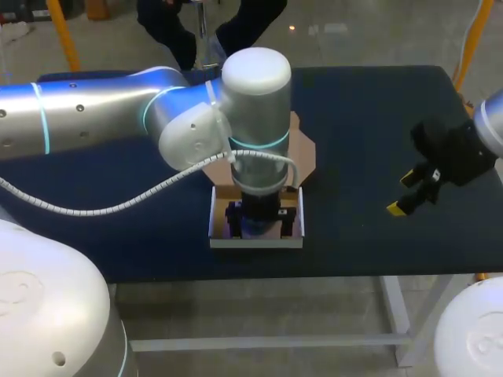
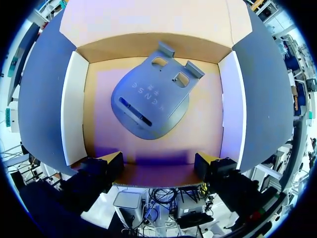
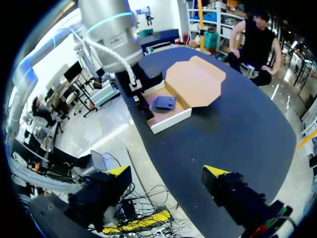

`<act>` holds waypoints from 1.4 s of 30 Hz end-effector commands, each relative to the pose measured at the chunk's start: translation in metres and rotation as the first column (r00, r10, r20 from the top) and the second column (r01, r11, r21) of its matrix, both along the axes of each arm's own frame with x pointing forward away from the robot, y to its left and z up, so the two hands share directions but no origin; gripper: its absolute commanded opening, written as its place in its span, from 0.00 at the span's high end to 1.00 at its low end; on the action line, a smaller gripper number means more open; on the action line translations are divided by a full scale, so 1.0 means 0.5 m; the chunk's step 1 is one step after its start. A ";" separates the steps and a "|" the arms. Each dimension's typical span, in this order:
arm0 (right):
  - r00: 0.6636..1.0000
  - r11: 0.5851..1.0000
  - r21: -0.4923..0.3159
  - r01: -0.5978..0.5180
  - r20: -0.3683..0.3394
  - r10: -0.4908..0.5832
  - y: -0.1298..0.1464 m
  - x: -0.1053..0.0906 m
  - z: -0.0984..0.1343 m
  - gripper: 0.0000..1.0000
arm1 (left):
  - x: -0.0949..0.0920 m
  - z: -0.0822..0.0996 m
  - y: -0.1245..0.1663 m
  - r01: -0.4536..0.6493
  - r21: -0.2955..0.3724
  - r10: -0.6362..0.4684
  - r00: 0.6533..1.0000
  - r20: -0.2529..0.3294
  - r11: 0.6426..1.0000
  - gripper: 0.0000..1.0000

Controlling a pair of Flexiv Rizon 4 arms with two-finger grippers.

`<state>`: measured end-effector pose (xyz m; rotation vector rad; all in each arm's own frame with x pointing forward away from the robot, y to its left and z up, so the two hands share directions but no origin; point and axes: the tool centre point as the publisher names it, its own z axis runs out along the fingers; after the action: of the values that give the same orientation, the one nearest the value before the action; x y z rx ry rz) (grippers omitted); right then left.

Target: Assemble the packaging by folding the flat box into shape, placing the metal phone stand inside, and closing the box properly

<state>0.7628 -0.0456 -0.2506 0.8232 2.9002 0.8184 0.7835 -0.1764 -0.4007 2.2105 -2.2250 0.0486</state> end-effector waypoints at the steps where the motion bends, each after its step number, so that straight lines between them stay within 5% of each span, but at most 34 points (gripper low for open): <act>1: 1.000 1.000 0.003 -0.003 -0.001 0.003 -0.002 -0.001 0.002 0.00 | -0.009 0.002 -0.002 -0.010 0.006 0.010 1.000 0.005 1.000 0.00; 10: 1.000 1.000 0.003 -0.003 -0.001 0.003 -0.002 -0.001 0.002 0.00 | -0.009 0.004 -0.001 -0.048 0.000 0.048 0.999 0.004 0.999 0.00; 16: 1.000 1.000 0.003 -0.003 -0.001 0.003 -0.002 -0.001 0.002 0.00 | -0.005 0.042 0.013 -0.052 -0.025 0.054 0.995 0.078 0.998 0.00; 24: 1.000 1.000 0.003 -0.003 -0.001 0.003 -0.002 -0.001 0.002 0.00 | -0.003 0.139 0.044 0.079 -0.103 -0.052 0.969 0.240 0.992 0.00; 42: 1.000 1.000 0.003 -0.003 -0.001 0.003 -0.002 -0.001 0.002 0.00 | 0.066 0.221 0.129 0.390 -0.205 -0.302 0.883 0.359 0.898 0.00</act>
<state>0.7626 -0.0457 -0.2504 0.8236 2.9001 0.8177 0.8173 -0.1279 -0.2934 1.8288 -2.6184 0.6166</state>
